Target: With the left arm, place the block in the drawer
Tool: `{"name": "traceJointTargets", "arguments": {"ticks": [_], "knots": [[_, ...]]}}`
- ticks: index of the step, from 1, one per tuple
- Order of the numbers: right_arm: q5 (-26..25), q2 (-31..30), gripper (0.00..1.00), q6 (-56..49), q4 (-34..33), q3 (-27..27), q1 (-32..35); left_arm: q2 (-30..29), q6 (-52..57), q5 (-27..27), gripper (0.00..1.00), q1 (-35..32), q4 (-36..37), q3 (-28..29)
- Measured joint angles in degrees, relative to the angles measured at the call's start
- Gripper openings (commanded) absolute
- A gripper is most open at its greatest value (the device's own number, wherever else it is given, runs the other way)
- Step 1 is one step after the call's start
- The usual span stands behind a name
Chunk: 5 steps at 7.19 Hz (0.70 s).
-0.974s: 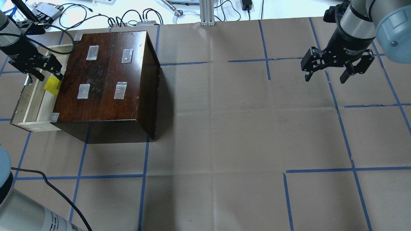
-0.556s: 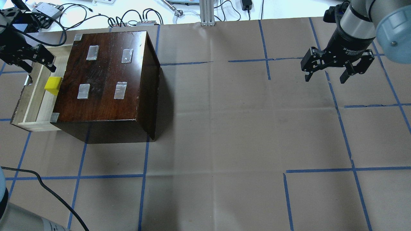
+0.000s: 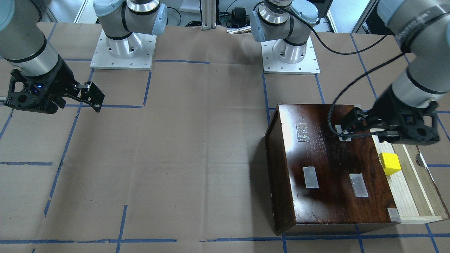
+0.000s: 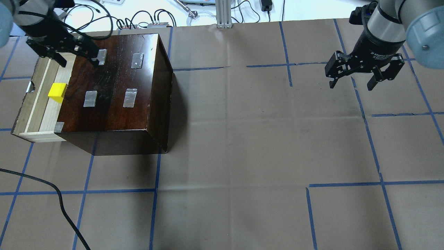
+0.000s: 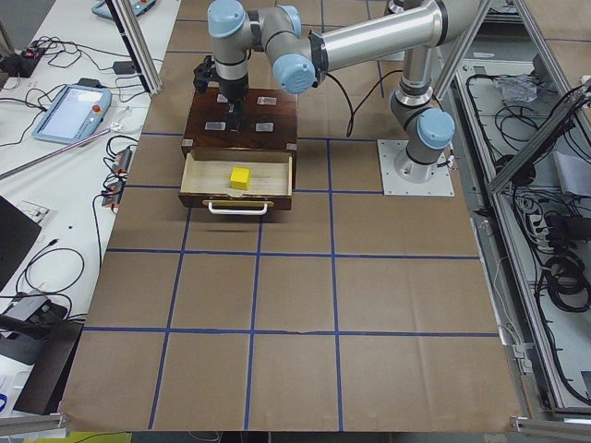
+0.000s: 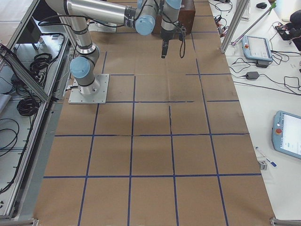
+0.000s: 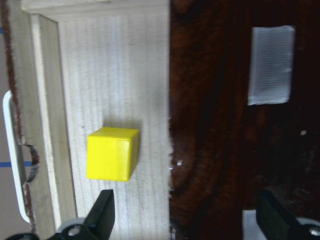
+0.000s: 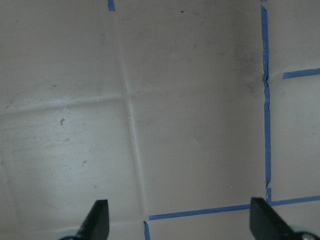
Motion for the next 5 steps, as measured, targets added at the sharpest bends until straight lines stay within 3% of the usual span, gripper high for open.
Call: {"name": "traceJointTargets", "arguments": {"ticks": [2,5], "knots": [[0.0,0.0,1.00,0.0,0.0,0.0,0.0,0.8,-8.0,-0.8,0.99,-8.2,-2.4,-0.6],[0.0,0.0,1.00,0.0,0.0,0.0,0.0,1.5,-9.8,-2.9,0.99,-10.9,-4.5,-1.1]]}}
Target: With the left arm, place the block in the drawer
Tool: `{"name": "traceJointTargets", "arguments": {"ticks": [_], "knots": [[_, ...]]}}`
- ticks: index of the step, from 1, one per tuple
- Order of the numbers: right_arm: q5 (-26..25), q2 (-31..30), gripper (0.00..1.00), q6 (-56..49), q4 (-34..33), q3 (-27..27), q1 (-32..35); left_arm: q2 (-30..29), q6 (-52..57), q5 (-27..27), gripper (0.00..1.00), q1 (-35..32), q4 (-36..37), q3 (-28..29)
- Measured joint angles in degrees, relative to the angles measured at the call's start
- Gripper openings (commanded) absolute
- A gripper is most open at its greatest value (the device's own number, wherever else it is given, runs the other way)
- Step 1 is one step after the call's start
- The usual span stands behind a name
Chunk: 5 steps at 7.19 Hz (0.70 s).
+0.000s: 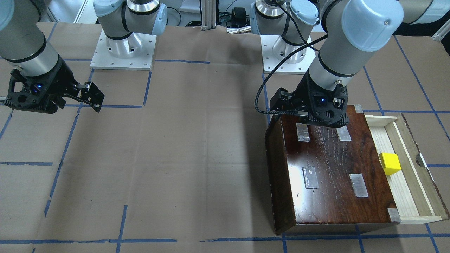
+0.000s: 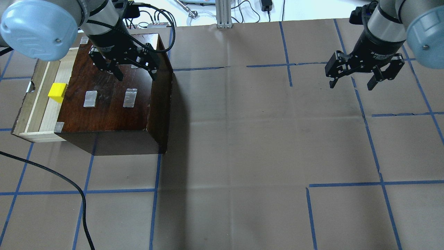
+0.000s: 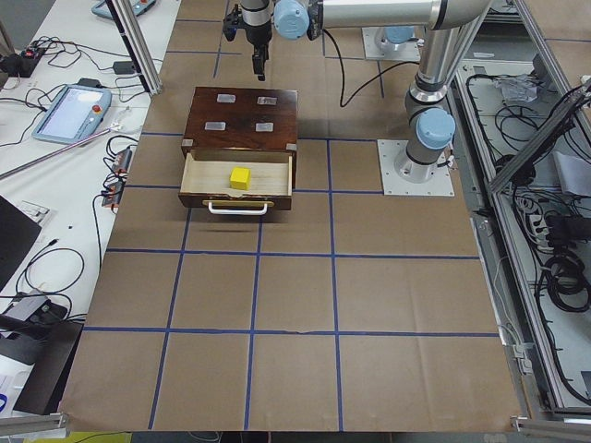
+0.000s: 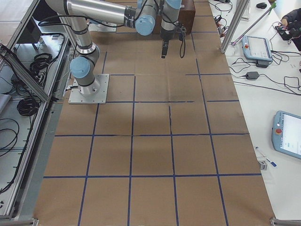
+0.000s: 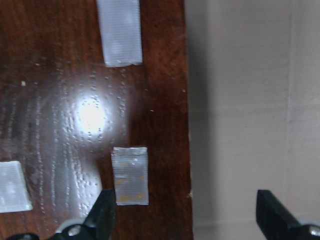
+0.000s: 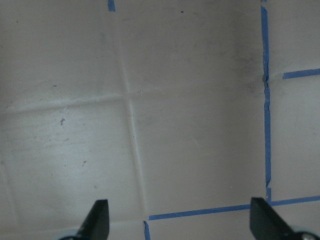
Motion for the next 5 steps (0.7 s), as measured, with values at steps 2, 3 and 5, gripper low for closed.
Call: {"name": "traceJointTargets", "arguments": {"ticks": [2,3,5], "knots": [[0.0,0.0,1.00,0.0,0.0,0.0,0.0,-0.1,0.3,2.0,0.99,0.0,-0.2,0.0],[0.0,0.0,1.00,0.0,0.0,0.0,0.0,-0.5,0.4,2.6,0.99,0.0,0.0,0.0],[0.0,0.0,1.00,0.0,0.0,0.0,0.0,-1.2,0.3,2.7,0.99,0.0,0.2,-0.1]]}}
